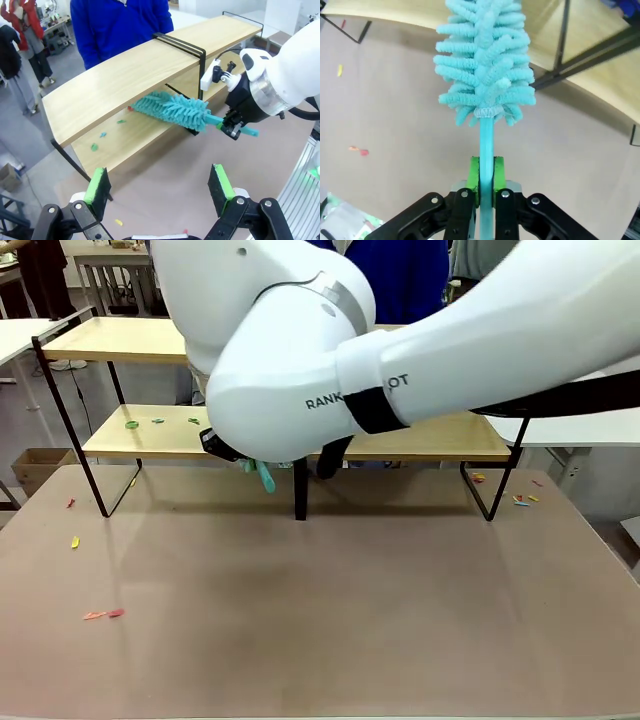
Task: Clean the shelves.
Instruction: Clean another randomly selected level of the Shelf with the Duster.
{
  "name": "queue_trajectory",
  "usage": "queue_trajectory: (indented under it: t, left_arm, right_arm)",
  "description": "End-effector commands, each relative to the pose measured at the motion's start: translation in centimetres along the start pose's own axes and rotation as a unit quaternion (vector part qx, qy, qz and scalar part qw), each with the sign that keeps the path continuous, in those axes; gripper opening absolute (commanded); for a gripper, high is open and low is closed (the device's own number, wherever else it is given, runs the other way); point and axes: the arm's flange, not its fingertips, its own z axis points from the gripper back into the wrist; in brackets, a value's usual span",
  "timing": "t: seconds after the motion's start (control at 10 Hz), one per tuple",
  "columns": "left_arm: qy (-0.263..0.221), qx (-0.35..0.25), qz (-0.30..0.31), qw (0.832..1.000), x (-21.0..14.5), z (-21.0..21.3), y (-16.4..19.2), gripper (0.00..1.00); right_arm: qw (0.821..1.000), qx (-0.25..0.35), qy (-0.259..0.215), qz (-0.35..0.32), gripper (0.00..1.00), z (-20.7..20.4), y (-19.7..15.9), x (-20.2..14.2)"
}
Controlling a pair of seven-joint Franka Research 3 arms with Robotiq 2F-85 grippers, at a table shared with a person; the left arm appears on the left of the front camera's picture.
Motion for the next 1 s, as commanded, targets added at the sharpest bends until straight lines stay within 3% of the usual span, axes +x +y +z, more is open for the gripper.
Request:
queue_trajectory:
  t: [0.0, 0.9]
  left_arm:
    - [-0.001, -0.001, 0.002, 1.0, 0.0, -0.1, 0.0, 1.0]
    - [-0.001, -0.001, 0.002, 1.0, 0.0, -0.1, 0.0, 1.0]
  right_arm:
    - [0.999, -0.004, 0.0, 0.035, 0.12, -0.4, 1.8, 2.1]
    - [0.991, 0.011, 0.0, 0.137, 0.12, -0.6, 8.3, 6.9]
